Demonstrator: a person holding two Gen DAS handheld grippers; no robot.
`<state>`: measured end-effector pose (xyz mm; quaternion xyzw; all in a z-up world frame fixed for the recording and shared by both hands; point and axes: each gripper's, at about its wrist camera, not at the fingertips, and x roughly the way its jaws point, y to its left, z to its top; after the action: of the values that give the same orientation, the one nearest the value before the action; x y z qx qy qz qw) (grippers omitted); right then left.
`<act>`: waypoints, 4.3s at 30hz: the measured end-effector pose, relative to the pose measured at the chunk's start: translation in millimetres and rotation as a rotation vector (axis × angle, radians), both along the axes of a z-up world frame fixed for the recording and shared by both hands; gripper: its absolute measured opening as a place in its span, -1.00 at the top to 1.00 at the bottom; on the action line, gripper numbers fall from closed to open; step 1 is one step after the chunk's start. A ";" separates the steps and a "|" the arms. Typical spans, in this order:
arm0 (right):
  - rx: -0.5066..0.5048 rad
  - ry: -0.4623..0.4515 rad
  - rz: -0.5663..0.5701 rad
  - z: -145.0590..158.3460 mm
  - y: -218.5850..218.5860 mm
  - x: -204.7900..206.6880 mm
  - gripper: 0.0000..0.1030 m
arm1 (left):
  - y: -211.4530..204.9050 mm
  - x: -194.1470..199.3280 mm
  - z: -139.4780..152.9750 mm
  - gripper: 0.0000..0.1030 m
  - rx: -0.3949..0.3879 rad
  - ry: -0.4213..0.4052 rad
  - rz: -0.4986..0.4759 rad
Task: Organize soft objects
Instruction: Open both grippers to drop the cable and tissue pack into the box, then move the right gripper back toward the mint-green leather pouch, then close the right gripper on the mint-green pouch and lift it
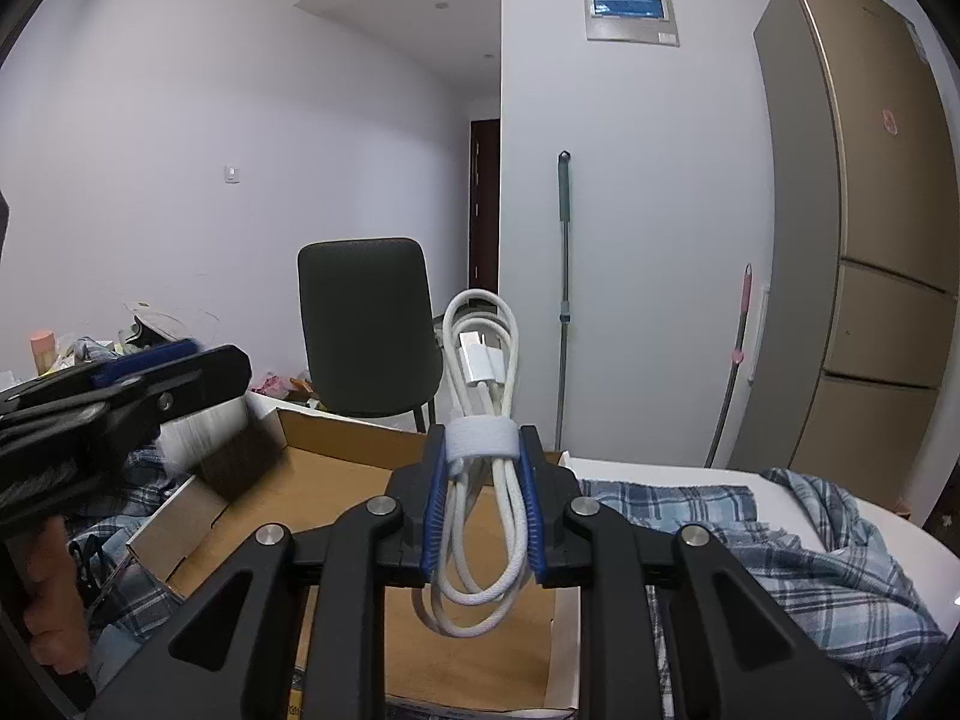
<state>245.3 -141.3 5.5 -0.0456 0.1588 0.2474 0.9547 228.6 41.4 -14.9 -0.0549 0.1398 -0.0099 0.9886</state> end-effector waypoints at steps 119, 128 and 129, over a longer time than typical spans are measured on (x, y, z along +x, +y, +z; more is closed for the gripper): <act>-0.169 0.668 -0.129 -32.6 -21.0 -124.7 -0.12 | 26.5 -195.1 17.7 -1.00 -0.114 -0.069 0.181; -0.332 0.672 -0.140 -52.2 6.6 -136.6 -0.56 | 24.9 -194.8 16.9 -1.00 -0.112 -0.065 0.178; -0.342 0.671 -0.138 -52.7 9.0 -137.4 -0.56 | 25.1 -194.7 16.7 -1.00 -0.114 -0.061 0.182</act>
<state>107.9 -132.3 -47.2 -0.1101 0.5041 0.1537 0.8427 33.8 66.5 1.8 -0.1231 0.1035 0.0705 0.9845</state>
